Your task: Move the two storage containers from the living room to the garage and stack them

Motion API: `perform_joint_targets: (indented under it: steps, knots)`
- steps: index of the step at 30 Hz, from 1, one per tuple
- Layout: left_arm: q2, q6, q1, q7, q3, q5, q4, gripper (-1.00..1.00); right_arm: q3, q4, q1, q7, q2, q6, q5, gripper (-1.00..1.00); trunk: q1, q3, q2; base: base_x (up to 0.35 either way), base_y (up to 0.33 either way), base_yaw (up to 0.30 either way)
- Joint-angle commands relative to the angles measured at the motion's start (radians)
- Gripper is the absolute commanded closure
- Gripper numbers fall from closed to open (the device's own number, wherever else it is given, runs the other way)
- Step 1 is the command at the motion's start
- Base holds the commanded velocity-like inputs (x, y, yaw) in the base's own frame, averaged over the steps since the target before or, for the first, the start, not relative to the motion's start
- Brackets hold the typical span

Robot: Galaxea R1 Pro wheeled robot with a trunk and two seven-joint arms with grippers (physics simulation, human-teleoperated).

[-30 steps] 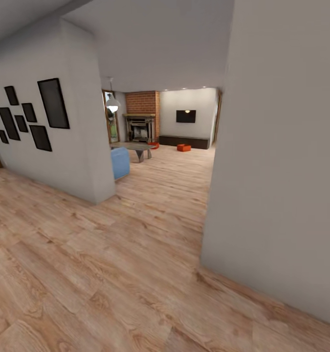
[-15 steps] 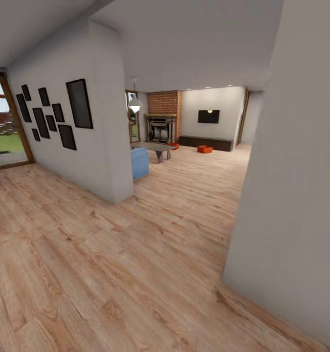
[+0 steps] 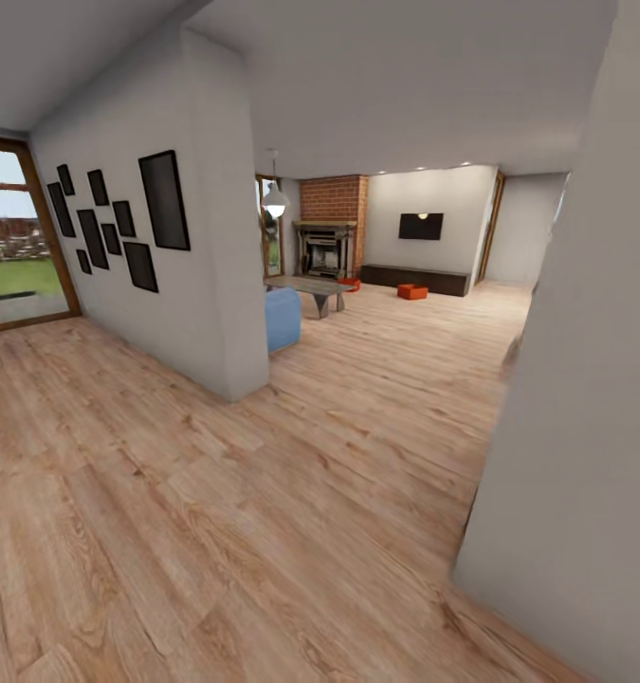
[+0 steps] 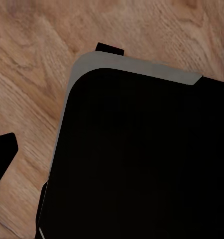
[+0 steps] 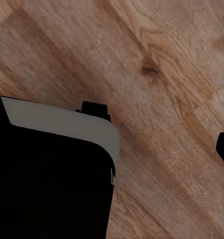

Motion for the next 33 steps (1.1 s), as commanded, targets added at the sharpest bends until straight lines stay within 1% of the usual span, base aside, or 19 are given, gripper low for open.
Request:
perform_joint_targets:
  steps: [1,33]
  knots:
    - [0.000,-0.001,0.000,0.001,0.002,0.003,-0.001,-1.00,0.005,0.003,-0.001,-0.006,0.000,-0.003,0.010,-1.00,0.001,-0.001,0.000,0.322,0.000,0.003]
    - [0.000,-0.001,0.000,0.001,0.002,0.004,-0.001,-1.00,0.007,0.003,-0.001,-0.005,-0.002,-0.004,0.012,-1.00,0.001,-0.001,0.000,0.322,0.000,0.000]
